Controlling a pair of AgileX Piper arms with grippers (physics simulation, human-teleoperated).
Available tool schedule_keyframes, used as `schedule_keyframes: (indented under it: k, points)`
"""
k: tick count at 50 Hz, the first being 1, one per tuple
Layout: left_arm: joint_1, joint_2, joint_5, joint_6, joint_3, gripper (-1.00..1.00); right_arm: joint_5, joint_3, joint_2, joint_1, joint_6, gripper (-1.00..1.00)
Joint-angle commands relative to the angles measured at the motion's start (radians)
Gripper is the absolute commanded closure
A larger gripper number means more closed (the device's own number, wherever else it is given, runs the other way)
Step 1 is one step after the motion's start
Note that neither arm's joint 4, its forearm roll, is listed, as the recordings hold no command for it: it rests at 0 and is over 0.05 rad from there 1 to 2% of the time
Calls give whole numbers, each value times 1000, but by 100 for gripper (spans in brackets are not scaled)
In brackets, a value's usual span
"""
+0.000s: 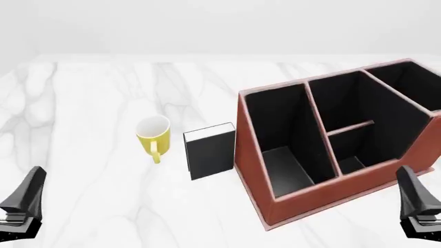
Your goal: Pick up the book and place it in the back compartment of the caddy.
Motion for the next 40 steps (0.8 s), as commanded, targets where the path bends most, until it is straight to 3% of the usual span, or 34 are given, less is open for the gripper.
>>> schedule_keyframes:
  k: [1,10,12,15,18,24,27,29,31,35,37,40]
  points:
    - [-16,-2,10,21,-1,-100,1,-3,4,-3,-1,-100]
    - [-57,-1,68,3,-60,-100,2,-1,4,-3,-8,-100]
    - [-88,17,100,16,-107,-100,2,-1,3,1,-15,-100]
    - [-166,124,126,-19,-217,-100,1,-1,2,2,-15,-100]
    - [-247,202,164,46,-329,-100,2,-1,2,4,-13,-100]
    - [-292,457,169,95,-561,-100,1,-2,1,7,-12,-100]
    - [-307,532,179,123,-625,-100,1,-1,1,7,-11,-100]
    - [-353,575,194,248,-692,-100,1,-1,1,7,-11,-100]
    - [-403,667,255,238,-793,-100,1,-1,2,7,-9,-100]
    - [-473,790,316,287,-945,-100,2,-2,2,7,-6,-100]
    - [-561,845,371,309,-1012,-100,1,-1,2,8,-3,-100]
    - [-569,920,405,366,-1070,-100,1,-1,3,8,-3,-100]
